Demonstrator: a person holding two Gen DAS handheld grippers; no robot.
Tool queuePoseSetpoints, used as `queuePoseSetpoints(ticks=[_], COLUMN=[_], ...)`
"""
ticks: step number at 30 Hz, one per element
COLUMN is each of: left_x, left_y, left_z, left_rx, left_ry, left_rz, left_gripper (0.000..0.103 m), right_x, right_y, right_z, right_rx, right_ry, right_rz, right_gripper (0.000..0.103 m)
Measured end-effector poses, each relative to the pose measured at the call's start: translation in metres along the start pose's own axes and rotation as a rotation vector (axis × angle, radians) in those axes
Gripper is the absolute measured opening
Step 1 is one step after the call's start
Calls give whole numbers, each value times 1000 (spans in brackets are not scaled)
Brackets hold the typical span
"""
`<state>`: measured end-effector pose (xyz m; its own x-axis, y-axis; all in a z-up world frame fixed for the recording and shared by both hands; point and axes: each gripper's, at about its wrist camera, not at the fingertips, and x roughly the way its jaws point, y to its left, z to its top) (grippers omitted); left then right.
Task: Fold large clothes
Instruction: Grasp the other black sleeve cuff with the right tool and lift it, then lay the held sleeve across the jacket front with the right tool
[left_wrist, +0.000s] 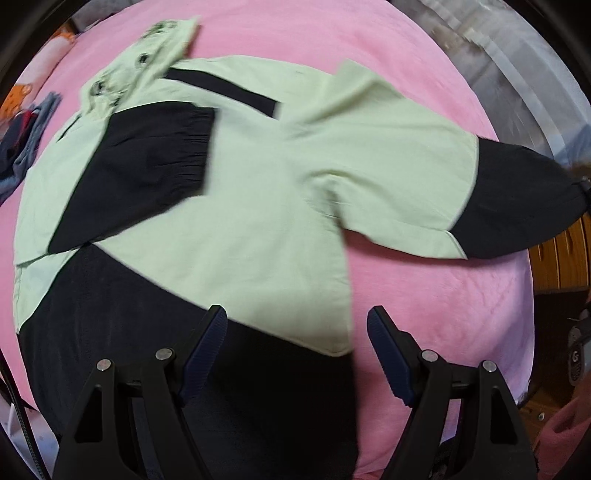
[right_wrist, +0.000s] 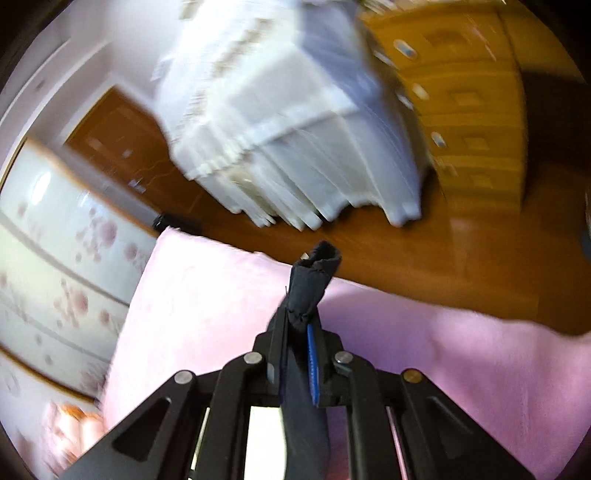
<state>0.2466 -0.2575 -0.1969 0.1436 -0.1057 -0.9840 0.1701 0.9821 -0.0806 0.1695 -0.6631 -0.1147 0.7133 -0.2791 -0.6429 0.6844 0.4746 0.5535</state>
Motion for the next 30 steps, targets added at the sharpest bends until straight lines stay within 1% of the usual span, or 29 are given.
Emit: queuePoseSetpoints(ticks=[2,5,6,8,11,12,13,15,17,18,19,20,21,22,24,27,28,30], left_x=[-7,-15,-19,-26,-32,-34,-35,-36,-36,-36,-35,-34,-33,-31,-28,-21,-20,-16], left_y=[25,57,68,94,132,144,158,188,213,227,237,253,263,272,292,316,320,328], left_z=[-4,-6,-8,-10,-14,-15,-16,-16,-17,-17,-17,-17,-18,-19,-20,-22,-22,-21], left_rx=[-24,-44,-51,-67,-83,-88,-94,-112,-129,-139,-146,-154,-160,-166,-179,-196,-199,-208], left_ry=[-22,-35,-41,-57,-67,-68,-70,-71,-74,-77,-79,-82,-83,-83,-78,-74,-71,-64], left_rz=[-5,-11,-10,-3,-7,-8,-8,-2,-1,-3,-7,-10,-10,-8,-3,-7,-9,-11], left_gripper=[77,77,77,77,77,77,77,77,77,77,77,77,77,77,77,77,77,77], right_x=[-13,-31,-34,-46,-53,-55,-56,-57,-57,-55,-49,-44,-35,-31,-10,21,34,47], right_y=[33,83,94,128,174,183,199,219,243,249,258,263,268,272,279,274,271,264], right_z=[-8,-27,-33,-56,-98,-108,-128,-154,-195,-207,-233,-249,-272,-286,-330,-366,-378,-394], right_rx=[-78,-194,-222,-310,-401,-416,-441,-471,-512,-523,-539,-546,-561,-580,-638,-660,-663,-677], right_ry=[-33,-74,-83,-94,-56,-43,-16,23,83,103,148,179,213,226,278,375,419,480], right_rz=[31,101,117,154,223,235,258,287,315,319,322,324,316,305,264,199,165,122], right_gripper=[8,8,8,8,8,8,8,8,8,8,8,8,8,8,8,9,11,12])
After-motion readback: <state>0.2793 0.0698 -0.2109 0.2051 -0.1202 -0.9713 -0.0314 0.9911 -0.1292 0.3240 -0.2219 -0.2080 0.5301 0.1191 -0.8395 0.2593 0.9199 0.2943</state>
